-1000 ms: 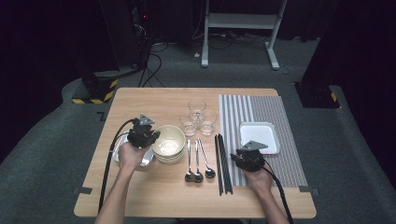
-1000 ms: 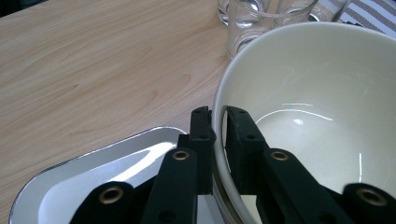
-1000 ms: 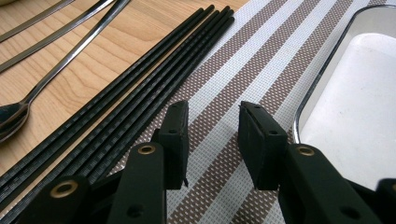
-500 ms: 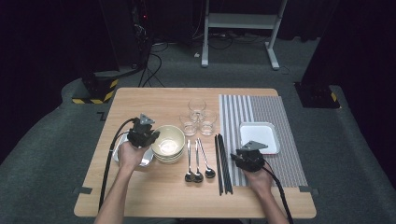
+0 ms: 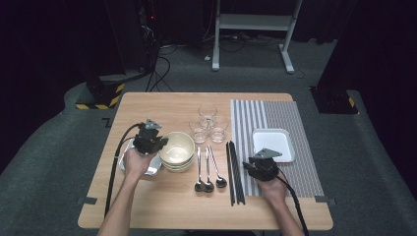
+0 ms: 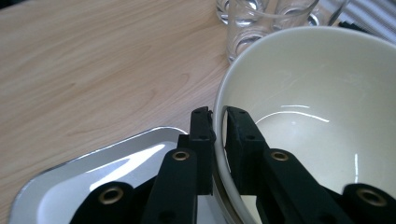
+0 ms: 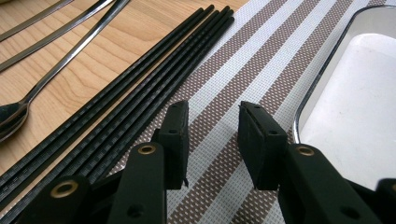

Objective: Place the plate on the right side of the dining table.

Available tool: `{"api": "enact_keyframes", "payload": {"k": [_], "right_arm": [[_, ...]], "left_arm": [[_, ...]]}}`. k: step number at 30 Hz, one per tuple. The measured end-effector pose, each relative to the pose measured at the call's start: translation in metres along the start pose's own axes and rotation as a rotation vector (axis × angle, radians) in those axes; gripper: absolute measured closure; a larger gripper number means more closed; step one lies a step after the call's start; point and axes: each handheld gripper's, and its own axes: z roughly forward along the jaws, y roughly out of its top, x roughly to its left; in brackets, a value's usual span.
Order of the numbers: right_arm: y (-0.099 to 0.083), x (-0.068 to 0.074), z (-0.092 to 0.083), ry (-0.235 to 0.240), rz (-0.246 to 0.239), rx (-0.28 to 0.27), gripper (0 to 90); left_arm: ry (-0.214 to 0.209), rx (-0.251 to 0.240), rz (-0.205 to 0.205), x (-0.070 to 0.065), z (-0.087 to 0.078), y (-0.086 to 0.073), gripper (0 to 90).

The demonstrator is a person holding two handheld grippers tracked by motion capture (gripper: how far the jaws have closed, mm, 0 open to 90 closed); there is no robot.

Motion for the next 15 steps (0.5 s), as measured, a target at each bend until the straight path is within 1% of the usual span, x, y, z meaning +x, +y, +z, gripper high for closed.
{"api": "enact_keyframes", "payload": {"k": [2, 5, 9, 10, 14, 15], "right_arm": [[-0.0001, 0.0, 0.0001, -0.001, -0.002, -0.002, 63.5], [0.0, 0.0, 0.0001, -0.001, -0.002, -0.002, 63.5], [-0.0001, 0.0, 0.0001, -0.001, -0.001, -0.001, 63.6], [0.0, 0.0001, 0.0, 0.0, 0.002, 0.0, 63.5], [-0.0001, -0.0004, 0.0002, 0.003, 0.005, -0.004, 63.6], [-0.0001, -0.0004, 0.0002, 0.003, 0.005, -0.003, 63.6]], "left_arm": [[0.01, 0.002, 0.004, -0.0013, -0.0007, 0.0, 81.3], [0.0, 0.005, -0.001, 0.0, -0.0004, 0.0005, 81.3], [-0.038, 0.015, -0.026, 0.0054, 0.0007, 0.0027, 81.0], [-0.041, 0.016, -0.026, 0.0064, 0.001, 0.003, 80.9], [-0.037, 0.019, -0.023, 0.0053, 0.001, 0.0033, 81.0], [-0.026, 0.02, -0.008, 0.004, 0.0006, 0.0032, 81.1]]}}
